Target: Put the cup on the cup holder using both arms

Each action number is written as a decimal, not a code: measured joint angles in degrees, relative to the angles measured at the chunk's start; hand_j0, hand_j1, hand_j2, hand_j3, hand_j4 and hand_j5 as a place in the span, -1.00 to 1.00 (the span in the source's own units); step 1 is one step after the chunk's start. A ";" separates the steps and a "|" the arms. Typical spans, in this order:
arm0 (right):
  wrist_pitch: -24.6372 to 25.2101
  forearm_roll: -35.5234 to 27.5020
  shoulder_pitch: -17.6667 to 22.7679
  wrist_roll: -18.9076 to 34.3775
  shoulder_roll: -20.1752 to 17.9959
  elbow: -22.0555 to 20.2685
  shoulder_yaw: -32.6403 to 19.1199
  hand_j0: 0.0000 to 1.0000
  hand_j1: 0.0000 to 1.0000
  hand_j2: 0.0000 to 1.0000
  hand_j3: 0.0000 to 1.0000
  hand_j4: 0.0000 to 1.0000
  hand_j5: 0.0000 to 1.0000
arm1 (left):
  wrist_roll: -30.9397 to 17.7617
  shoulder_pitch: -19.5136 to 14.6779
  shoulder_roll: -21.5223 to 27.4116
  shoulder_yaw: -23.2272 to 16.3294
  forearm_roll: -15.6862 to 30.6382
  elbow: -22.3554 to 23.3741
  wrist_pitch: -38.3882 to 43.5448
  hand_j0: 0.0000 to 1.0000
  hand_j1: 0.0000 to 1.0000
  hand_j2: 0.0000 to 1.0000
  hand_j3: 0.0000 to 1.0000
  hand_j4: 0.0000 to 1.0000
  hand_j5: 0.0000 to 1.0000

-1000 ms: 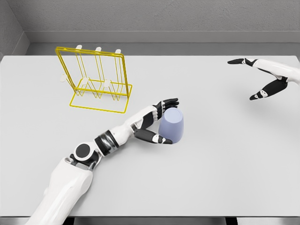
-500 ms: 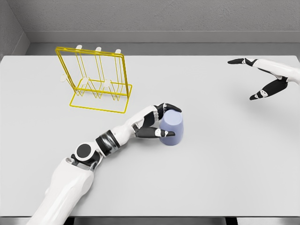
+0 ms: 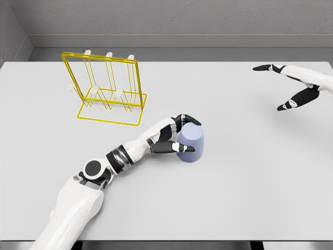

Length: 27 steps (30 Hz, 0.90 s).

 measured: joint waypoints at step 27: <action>0.00 0.03 -0.62 0.18 0.00 0.00 0.39 1.00 1.00 1.00 1.00 1.00 1.00 | -0.03 5.71 6.80 4.01 4.86 -20.53 0.01 -0.26 -0.26 -0.26 -0.26 -0.26 -0.26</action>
